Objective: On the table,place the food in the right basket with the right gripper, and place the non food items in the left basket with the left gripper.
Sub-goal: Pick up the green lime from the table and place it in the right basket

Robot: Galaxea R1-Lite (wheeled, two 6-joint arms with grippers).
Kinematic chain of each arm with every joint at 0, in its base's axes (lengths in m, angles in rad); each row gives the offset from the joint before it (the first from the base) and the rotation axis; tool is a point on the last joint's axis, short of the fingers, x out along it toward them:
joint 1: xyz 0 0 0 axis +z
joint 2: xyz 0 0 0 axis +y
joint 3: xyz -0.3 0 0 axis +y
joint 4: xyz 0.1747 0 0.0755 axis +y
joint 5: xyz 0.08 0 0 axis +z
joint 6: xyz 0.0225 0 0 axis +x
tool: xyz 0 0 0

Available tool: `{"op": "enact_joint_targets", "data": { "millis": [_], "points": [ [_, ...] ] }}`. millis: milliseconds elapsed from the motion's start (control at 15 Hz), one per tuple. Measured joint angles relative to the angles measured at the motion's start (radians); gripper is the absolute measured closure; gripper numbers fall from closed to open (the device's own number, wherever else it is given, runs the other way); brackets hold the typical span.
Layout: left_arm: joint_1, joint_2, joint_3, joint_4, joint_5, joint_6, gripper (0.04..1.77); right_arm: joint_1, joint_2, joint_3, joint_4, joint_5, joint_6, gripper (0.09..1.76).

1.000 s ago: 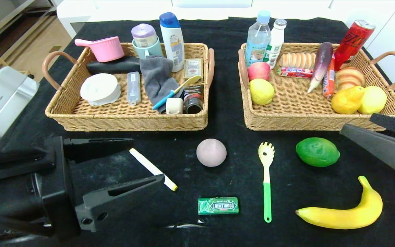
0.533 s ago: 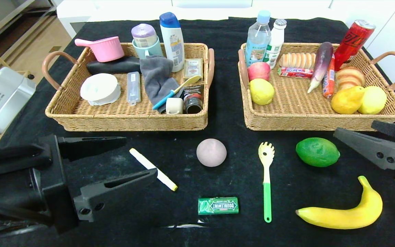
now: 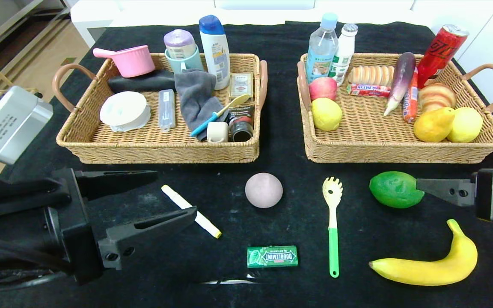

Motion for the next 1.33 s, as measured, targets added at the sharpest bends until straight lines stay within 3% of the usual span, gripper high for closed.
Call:
{"op": "enact_joint_targets", "data": {
  "millis": [267, 467, 867, 1333],
  "points": [
    [-0.003, 0.015, 0.004, 0.001, 0.001, 0.003, 0.09, 0.015, 0.137, -0.239, 0.266, -0.004, 0.210, 0.14],
    [-0.004, 0.022, 0.005, 0.001, 0.001, 0.003, 0.09, 0.020, 0.243, -0.336, 0.327, -0.010, 0.256, 0.14],
    [-0.005, 0.021, 0.009, 0.001, 0.001, 0.006, 0.09, 0.015, 0.348, -0.397, 0.330, -0.073, 0.261, 0.14],
    [-0.010, 0.011, 0.024, -0.001, 0.001, 0.028, 0.09, -0.002, 0.396, -0.403, 0.330, -0.076, 0.265, 0.14]
  ]
}}
